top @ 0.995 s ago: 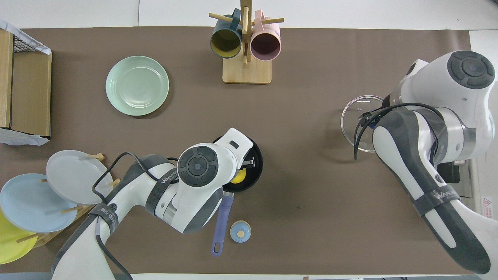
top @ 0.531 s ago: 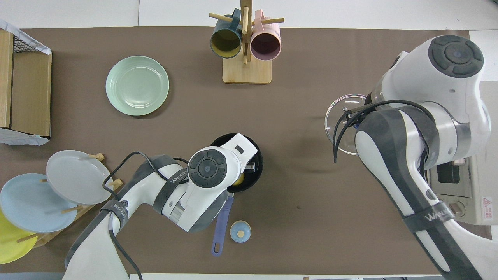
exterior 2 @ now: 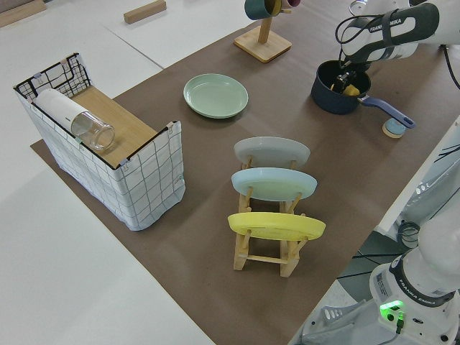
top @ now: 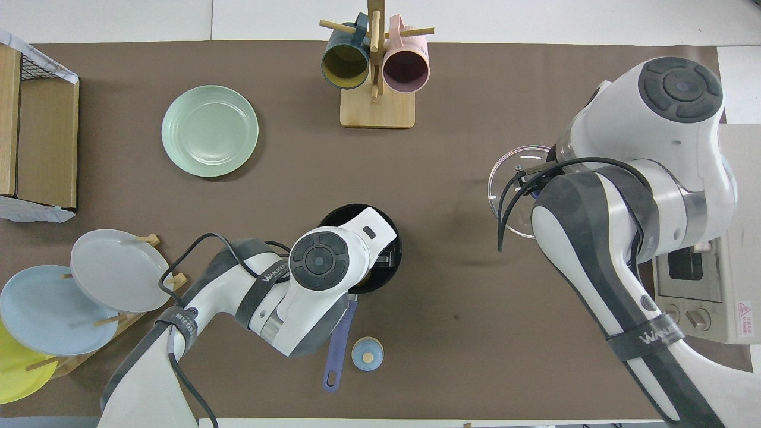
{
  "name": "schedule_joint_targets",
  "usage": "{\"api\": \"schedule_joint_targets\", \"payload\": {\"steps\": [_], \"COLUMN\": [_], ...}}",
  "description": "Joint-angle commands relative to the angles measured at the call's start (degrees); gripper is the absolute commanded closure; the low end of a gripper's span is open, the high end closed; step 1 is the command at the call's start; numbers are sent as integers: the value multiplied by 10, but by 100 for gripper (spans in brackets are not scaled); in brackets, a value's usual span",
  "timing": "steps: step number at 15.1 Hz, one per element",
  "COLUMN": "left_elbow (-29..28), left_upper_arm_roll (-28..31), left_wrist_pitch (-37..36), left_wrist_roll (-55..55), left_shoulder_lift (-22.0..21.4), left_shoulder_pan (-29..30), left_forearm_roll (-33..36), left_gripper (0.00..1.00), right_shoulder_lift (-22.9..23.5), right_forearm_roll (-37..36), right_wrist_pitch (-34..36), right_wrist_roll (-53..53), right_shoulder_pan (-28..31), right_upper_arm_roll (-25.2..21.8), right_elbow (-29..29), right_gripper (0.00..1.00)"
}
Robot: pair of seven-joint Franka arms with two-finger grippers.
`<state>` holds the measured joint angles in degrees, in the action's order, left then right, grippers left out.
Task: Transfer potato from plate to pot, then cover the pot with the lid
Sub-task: 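Lower the potato into the saucepan while the right gripper lifts the lid, then withdraw the left gripper while the right gripper carries the lid toward the saucepan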
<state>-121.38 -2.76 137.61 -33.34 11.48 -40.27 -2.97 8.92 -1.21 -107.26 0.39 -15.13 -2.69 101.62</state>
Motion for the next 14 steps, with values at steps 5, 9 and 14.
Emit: {"api": "schedule_joint_targets", "payload": {"steps": [5, 9, 14], "left_elbow": [95, 194, 268], "left_upper_arm_roll": [15, 18, 18], "left_wrist_pitch": [-201, -326, -427], "left_wrist_roll": [68, 99, 268], "left_shoulder_lift": [-80, -117, -126], "left_shoulder_pan": [75, 160, 294], "left_forearm_roll": [9, 4, 5], "left_gripper": [0, 0, 0], "right_shoulder_lift": [-6, -6, 14], "right_forearm_roll": [31, 29, 29], "right_wrist_pitch": [5, 5, 13], "right_wrist_roll": [24, 57, 218], "right_shoulder_pan": [3, -9, -103], "right_upper_arm_roll": [13, 18, 18], "right_elbow": [-3, -7, -64], "right_gripper": [100, 100, 100]}}
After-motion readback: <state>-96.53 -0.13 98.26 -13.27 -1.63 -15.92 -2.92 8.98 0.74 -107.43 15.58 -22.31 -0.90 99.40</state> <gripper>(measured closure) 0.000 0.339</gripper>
